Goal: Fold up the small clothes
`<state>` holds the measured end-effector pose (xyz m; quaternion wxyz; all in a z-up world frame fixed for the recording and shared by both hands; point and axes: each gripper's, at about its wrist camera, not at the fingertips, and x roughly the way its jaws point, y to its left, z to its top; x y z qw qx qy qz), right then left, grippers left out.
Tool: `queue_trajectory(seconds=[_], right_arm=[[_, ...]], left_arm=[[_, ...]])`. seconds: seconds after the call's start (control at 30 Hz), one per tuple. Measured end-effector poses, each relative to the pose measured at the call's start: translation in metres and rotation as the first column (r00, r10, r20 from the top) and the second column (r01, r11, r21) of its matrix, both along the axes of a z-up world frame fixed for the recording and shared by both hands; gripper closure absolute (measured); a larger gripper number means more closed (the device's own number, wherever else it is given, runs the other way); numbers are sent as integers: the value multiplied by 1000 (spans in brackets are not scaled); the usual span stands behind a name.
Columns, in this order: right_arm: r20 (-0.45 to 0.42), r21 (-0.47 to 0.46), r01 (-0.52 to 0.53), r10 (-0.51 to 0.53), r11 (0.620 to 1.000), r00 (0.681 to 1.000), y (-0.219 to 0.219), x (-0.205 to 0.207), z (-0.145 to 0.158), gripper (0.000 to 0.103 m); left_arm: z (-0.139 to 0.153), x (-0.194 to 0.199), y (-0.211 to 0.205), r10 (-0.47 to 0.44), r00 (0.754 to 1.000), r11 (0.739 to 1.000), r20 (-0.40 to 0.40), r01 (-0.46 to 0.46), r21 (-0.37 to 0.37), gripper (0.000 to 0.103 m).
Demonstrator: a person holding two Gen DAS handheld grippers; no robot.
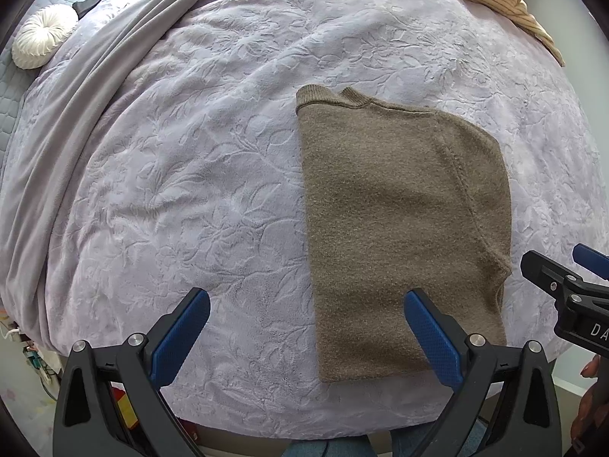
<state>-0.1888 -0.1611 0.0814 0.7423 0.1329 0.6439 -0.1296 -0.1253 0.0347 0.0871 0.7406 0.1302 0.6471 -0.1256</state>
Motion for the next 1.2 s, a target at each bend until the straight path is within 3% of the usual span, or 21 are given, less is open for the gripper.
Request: queue_trajectory(seconds=[1.2], right_arm=[[-6,-6,8,-8,1000,1000,-4,1,-1,0]], left_arm=[[-1,-3,-3,2,1000,1000,1,-2,7,1]])
